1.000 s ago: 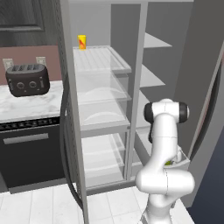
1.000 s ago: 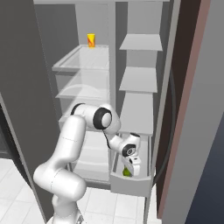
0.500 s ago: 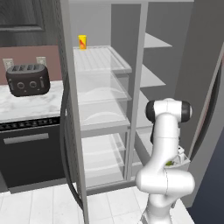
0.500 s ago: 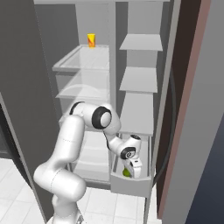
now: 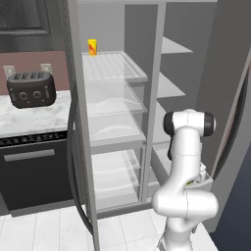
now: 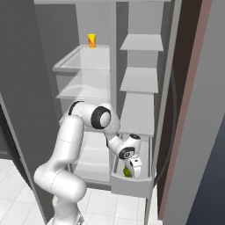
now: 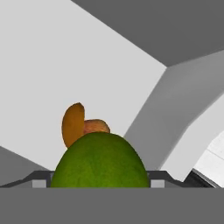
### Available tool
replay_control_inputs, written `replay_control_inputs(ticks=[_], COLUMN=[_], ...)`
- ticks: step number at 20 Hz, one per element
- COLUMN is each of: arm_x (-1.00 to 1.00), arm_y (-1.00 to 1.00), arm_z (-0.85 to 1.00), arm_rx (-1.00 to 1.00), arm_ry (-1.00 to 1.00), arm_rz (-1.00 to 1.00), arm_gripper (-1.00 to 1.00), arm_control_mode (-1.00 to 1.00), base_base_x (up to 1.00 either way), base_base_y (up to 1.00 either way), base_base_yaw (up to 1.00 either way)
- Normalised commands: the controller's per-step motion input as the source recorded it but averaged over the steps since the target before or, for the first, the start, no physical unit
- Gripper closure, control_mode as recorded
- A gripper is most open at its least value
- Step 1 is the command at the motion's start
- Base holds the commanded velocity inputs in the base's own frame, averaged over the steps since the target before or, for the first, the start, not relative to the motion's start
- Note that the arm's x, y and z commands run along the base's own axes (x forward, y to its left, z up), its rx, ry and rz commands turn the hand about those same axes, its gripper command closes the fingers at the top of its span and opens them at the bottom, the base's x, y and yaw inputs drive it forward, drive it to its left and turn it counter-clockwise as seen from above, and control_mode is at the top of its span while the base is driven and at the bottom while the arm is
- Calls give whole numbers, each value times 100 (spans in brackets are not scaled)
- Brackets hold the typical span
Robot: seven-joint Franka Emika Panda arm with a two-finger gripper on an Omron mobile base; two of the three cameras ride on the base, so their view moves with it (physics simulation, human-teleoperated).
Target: Take the mushroom and lime from the fridge shelf and place them in the freezer drawer to begin freezing them.
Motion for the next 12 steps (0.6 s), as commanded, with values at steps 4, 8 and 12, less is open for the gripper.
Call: replay_control_inputs(ticks=[4,8,12], arm_x=[0,0,0], arm_y=[0,3,4], arm_z=[-12,-23,-31], arm_rx=[0,0,0], arm_ry=[0,0,0], arm_rz=[0,0,0], arm_gripper=[100,100,100], arm_control_mode=[-100,-100,-100], base_base_x=[0,0,0], base_base_y=[0,0,0], base_base_yaw=[0,0,0])
